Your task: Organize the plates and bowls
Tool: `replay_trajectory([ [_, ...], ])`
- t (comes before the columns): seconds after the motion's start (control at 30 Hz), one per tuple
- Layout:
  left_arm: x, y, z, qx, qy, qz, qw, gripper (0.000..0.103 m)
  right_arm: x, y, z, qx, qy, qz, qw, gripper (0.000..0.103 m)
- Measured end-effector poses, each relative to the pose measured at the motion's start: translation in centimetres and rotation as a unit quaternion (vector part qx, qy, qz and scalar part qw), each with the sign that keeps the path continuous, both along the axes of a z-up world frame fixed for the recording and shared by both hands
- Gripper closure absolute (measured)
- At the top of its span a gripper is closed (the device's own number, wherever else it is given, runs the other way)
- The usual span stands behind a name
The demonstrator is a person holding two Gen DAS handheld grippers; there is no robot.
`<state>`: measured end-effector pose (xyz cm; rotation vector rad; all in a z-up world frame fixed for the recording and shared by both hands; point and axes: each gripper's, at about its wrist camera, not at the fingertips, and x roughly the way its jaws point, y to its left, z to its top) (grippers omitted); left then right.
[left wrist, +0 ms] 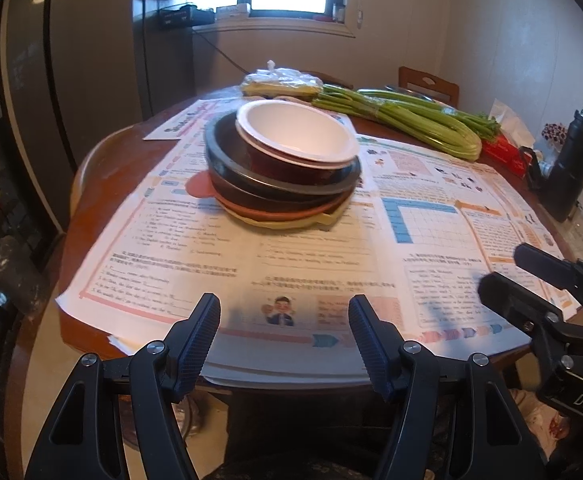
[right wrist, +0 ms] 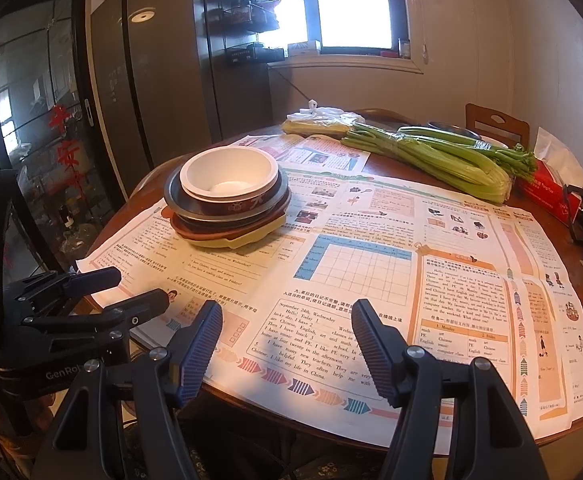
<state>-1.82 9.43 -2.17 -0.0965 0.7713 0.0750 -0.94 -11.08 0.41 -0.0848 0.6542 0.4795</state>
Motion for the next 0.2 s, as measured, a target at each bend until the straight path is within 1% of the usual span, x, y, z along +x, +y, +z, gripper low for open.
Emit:
replay_trajectory([
  [0.07,0.2,0.8,0.3,-0.001,-0.001,0.008,1.0,0.035,0.1,-0.1,0.1,0.001,0.0,0.0,1.0,0.036],
  [0.2,1.2,3.7,1.9,0.013,-0.011,0.041,0.999,0.035,0.9,-1.0,0.2,0.007,0.002,-0.002,1.0,0.036],
])
